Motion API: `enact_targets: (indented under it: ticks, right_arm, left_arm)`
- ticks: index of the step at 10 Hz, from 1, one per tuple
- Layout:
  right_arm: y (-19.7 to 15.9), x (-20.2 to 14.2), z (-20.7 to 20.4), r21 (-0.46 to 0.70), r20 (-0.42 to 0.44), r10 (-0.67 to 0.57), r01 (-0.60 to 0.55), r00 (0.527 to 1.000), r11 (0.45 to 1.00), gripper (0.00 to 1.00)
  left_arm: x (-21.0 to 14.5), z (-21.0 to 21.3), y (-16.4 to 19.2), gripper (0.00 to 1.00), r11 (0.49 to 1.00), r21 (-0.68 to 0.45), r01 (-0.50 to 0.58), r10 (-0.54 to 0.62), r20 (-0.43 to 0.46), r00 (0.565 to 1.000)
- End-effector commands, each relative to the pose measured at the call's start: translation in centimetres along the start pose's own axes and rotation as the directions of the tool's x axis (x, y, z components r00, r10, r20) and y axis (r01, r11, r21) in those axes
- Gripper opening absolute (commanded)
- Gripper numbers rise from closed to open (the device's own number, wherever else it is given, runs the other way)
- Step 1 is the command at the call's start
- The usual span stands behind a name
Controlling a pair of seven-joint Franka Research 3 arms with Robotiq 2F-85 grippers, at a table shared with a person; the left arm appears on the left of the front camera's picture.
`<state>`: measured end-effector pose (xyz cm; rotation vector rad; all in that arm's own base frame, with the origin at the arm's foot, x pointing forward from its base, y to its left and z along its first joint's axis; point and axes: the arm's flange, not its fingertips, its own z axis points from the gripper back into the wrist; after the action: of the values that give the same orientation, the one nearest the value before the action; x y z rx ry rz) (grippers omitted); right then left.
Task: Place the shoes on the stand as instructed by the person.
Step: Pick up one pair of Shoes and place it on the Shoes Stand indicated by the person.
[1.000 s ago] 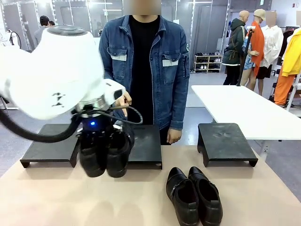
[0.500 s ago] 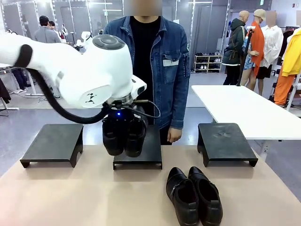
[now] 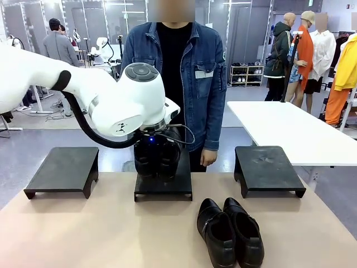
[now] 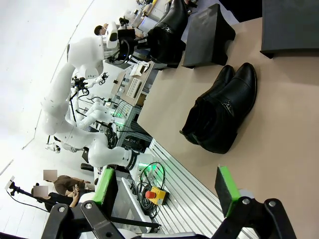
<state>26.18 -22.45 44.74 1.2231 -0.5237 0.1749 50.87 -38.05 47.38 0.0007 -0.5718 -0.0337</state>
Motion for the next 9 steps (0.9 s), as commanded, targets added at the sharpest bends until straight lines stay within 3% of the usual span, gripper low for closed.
enact_targets:
  ticks: [1,9]
  right_arm:
    - [0.0,-0.1,0.2,0.010,0.001,0.014,-0.014,1.000,1.000,1.00]
    - [0.0,-0.1,0.2,0.010,0.001,0.014,-0.014,1.000,1.000,1.00]
  left_arm:
    - [1.9,-0.9,-1.0,0.08,1.000,0.010,-0.006,0.006,0.068,0.998]
    - [1.8,-6.7,-1.1,0.08,0.999,0.038,0.004,-0.007,0.086,0.996]
